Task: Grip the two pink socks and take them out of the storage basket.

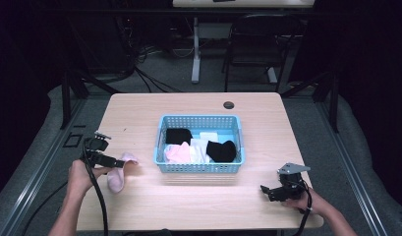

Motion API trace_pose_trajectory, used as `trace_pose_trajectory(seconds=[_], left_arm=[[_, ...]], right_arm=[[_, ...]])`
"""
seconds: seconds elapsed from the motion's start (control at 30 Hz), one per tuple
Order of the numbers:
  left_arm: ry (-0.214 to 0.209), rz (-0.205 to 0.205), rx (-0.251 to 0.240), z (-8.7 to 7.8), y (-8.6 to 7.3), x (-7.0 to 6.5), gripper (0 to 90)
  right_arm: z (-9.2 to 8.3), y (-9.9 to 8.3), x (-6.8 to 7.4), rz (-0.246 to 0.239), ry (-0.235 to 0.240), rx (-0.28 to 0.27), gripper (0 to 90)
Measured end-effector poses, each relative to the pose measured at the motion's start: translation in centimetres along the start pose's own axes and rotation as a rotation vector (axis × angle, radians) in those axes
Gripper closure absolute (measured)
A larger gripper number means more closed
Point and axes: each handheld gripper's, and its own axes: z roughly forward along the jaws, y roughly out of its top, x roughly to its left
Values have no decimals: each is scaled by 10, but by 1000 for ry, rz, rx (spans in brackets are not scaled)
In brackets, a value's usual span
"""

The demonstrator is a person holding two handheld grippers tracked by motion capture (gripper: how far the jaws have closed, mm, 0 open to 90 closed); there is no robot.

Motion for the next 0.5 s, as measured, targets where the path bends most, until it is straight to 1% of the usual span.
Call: trace_pose_trajectory(seconds=[0.13,0.33,0.5], left_arm=[[5,18,-16,-13,7,-4,164],[4,61,-53,-30,20,-16,137],[-4,96,-66,-40,35,-29,99]], right_arm=[[0,0,0,0,0,0,0],[0,0,0,0,0,0,0],[0,0,0,0,0,0,0]])
